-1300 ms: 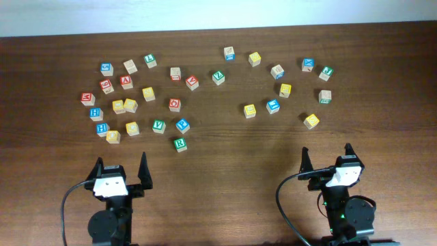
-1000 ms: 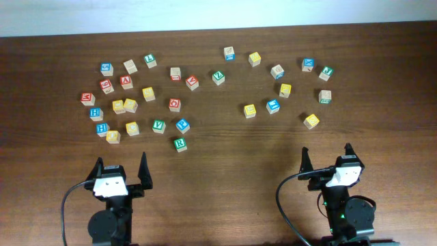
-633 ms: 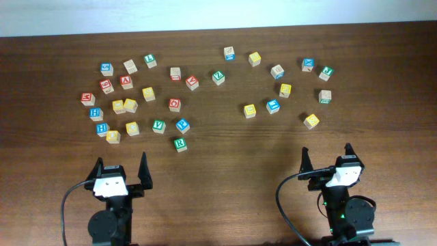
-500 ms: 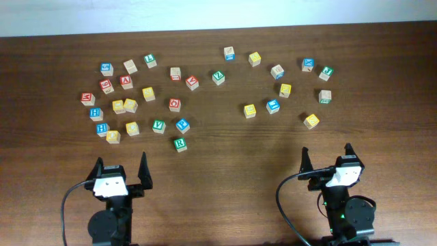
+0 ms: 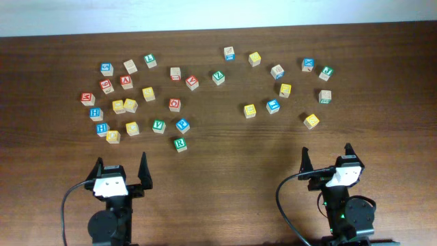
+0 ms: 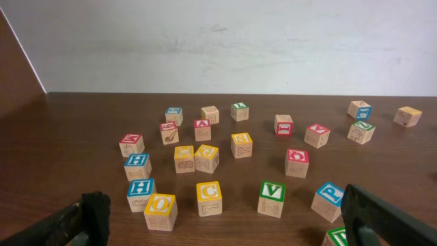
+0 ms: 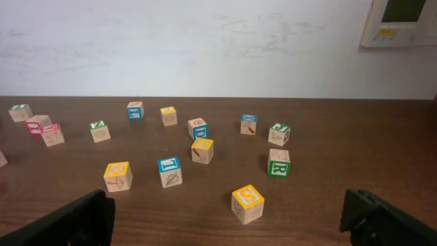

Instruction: Spell out RSS

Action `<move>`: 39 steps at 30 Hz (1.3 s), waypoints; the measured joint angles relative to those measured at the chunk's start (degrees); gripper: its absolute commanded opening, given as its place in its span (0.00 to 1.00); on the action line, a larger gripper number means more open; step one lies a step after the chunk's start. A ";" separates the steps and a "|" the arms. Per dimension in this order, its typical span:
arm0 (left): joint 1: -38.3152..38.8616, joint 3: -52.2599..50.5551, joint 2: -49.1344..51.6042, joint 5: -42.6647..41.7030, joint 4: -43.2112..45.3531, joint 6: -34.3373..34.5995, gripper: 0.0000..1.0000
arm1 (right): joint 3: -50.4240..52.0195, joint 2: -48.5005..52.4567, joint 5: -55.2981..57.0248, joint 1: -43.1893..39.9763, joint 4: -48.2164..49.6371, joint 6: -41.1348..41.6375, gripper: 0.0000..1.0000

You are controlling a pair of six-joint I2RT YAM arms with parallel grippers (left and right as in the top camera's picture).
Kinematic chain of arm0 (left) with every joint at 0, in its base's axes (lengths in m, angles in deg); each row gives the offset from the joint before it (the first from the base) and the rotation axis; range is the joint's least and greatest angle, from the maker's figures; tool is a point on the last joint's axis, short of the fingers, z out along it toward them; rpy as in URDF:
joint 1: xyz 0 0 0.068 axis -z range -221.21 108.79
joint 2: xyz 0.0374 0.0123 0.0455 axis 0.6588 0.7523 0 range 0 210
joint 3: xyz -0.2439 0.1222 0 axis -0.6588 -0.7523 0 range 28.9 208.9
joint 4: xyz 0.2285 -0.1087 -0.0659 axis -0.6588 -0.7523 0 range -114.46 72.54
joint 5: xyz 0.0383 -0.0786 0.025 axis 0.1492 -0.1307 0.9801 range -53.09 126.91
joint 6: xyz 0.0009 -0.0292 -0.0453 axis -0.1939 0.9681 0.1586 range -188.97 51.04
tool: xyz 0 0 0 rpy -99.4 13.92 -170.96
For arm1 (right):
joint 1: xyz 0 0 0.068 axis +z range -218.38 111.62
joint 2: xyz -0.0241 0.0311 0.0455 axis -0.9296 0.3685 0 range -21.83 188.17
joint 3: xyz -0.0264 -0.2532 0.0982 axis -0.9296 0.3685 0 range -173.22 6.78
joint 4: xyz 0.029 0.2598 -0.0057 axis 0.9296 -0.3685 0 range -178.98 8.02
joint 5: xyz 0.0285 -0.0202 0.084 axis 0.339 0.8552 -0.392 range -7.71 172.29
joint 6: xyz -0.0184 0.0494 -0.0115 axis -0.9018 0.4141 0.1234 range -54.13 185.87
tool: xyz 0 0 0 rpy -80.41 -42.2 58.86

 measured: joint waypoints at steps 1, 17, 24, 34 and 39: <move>0.00 0.00 0.00 0.00 0.00 0.00 0.99 | 0.00 0.00 0.00 0.00 0.00 0.02 0.98; 0.00 0.00 0.00 0.00 0.00 0.00 0.99 | 0.00 0.02 0.00 0.00 0.00 0.02 0.98; 0.00 -0.11 0.00 -1.75 1.88 0.02 0.99 | 0.00 0.02 0.00 0.00 0.00 0.04 0.98; 0.07 24.48 11.37 -21.49 11.06 -1.51 0.99 | -0.02 0.37 -0.02 0.00 0.00 0.00 0.98; 0.11 49.48 44.83 -38.82 -12.92 -4.15 0.99 | -0.04 0.39 0.00 -0.04 -0.04 0.00 0.98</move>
